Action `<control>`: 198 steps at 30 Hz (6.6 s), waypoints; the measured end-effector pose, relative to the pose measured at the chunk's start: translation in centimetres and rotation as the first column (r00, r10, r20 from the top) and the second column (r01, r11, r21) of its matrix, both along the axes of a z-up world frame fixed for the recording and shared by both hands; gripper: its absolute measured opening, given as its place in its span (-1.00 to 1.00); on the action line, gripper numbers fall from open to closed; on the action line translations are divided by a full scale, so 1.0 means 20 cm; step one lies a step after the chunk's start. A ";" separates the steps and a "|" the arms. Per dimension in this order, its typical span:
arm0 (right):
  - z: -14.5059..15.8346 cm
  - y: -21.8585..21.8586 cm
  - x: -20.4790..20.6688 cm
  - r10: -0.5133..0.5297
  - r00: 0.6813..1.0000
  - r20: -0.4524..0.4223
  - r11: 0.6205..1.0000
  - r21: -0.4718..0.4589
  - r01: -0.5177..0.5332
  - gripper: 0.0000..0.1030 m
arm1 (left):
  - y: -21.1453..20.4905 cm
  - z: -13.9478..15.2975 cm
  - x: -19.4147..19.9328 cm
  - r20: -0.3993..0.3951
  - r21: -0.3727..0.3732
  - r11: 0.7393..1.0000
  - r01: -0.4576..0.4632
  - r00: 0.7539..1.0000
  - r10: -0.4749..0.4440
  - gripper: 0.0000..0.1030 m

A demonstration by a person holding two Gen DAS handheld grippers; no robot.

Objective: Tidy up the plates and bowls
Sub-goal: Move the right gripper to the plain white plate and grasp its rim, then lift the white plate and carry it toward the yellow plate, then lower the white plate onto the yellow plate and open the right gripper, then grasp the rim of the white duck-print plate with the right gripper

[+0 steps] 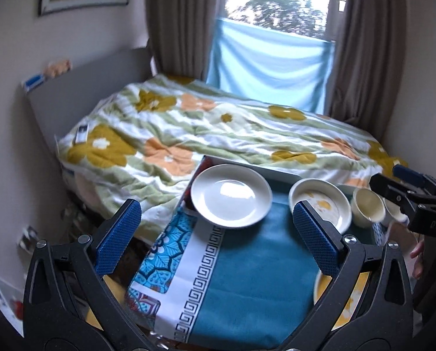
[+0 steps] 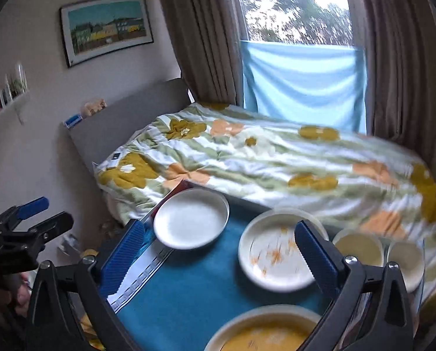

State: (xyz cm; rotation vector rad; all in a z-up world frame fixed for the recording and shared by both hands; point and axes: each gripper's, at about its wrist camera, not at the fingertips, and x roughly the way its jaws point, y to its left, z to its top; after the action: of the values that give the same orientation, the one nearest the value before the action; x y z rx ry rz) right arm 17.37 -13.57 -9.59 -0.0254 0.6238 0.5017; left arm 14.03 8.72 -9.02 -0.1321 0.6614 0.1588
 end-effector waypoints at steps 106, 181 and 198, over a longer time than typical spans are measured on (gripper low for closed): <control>-0.80 -0.84 -0.51 -0.412 0.713 -0.567 0.877 -0.034 0.480 -0.70 | -0.96 -0.87 0.08 -0.405 -0.229 0.793 0.565 0.686 -0.605 -0.81; -0.25 -0.54 -0.12 -0.266 0.907 -0.327 0.956 0.030 0.291 1.00 | -0.63 -0.11 0.38 -0.110 0.013 0.879 0.478 0.874 -0.473 0.99; -0.82 -0.50 0.52 -0.462 0.666 -0.585 0.836 -0.038 0.547 0.44 | -0.63 -0.80 1.40 -0.398 -0.237 0.712 0.661 0.602 -0.692 0.55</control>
State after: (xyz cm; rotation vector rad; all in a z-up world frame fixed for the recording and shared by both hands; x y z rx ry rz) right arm 27.85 -23.55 -25.91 0.4503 1.1492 -0.0171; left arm 41.97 -3.91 -24.98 0.1123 1.1603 -0.6053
